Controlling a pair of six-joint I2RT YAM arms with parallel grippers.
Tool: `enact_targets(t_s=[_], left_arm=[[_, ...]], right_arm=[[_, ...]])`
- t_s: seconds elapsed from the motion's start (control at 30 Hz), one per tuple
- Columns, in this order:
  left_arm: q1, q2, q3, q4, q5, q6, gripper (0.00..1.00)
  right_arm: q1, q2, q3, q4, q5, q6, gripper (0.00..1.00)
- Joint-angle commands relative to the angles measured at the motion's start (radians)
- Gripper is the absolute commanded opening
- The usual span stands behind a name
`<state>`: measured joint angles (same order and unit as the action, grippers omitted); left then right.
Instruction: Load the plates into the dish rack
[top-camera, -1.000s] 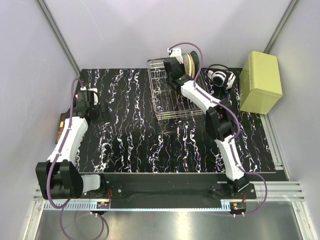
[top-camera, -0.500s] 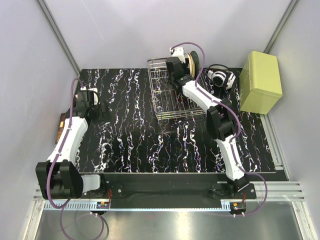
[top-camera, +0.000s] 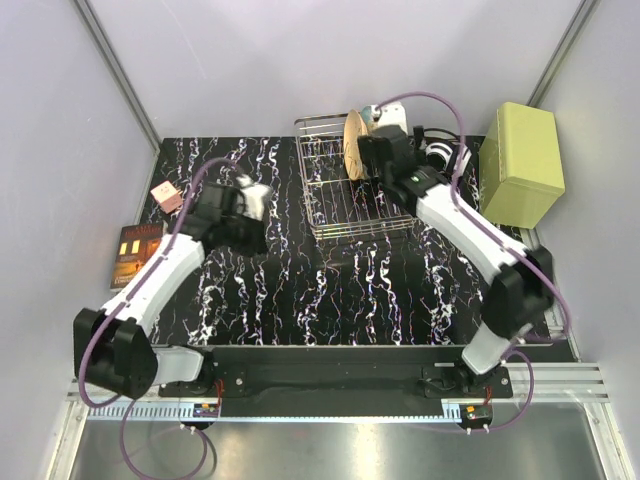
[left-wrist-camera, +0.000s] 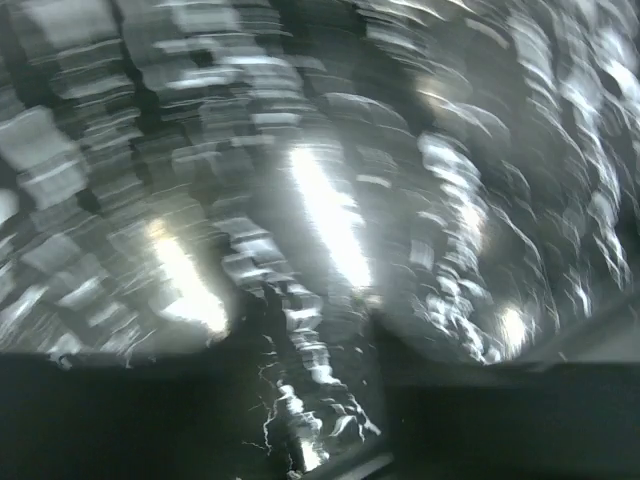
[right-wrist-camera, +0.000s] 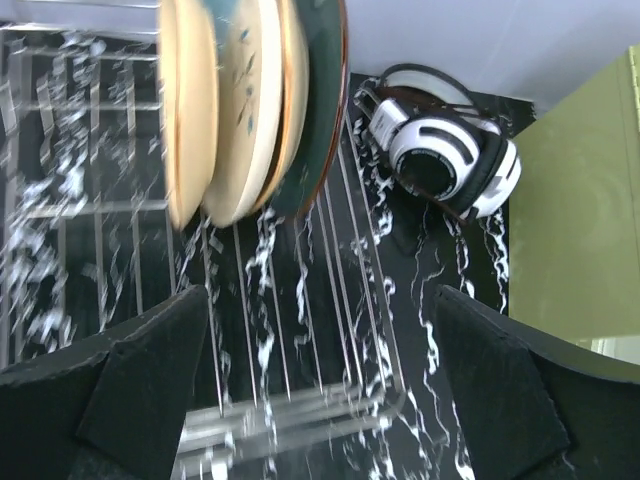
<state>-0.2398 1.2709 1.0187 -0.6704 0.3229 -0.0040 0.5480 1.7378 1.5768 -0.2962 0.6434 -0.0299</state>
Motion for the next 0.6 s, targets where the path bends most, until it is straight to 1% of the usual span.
enact_targets(t_s=[0.0,0.03,0.13,0.2,0.23,0.3,0.37,0.43,0.57], left_arm=[[-0.136,0.091,0.043,0.031,0.172,0.107,0.00],[-0.179,0.117,0.070,0.029,0.179,0.114,0.00],[-0.240,0.224,0.125,0.028,0.209,0.111,0.00],[-0.269,0.304,0.194,0.025,0.217,0.121,0.00],[-0.295,0.330,0.239,0.023,0.216,0.136,0.00],[-0.322,0.411,0.291,0.019,0.215,0.151,0.00],[-0.329,0.470,0.377,0.005,0.222,0.156,0.00],[-0.335,0.554,0.466,0.002,0.223,0.147,0.00],[-0.339,0.715,0.619,-0.046,0.219,0.141,0.00]], right_arm=[[-0.006,-0.173,-0.165,-0.116,-0.192,-0.016,1.00],[-0.013,-0.194,-0.184,-0.132,-0.274,-0.018,1.00],[-0.023,-0.285,-0.259,-0.173,-0.381,-0.002,1.00],[-0.026,-0.355,-0.314,-0.233,-0.409,0.025,1.00],[-0.031,-0.398,-0.345,-0.251,-0.430,0.080,1.00],[-0.039,-0.434,-0.373,-0.279,-0.421,0.096,1.00],[-0.051,-0.463,-0.408,-0.271,-0.395,0.094,1.00],[-0.095,-0.481,-0.432,-0.255,-0.381,0.097,1.00],[-0.141,-0.480,-0.434,-0.235,-0.363,0.084,1.00]])
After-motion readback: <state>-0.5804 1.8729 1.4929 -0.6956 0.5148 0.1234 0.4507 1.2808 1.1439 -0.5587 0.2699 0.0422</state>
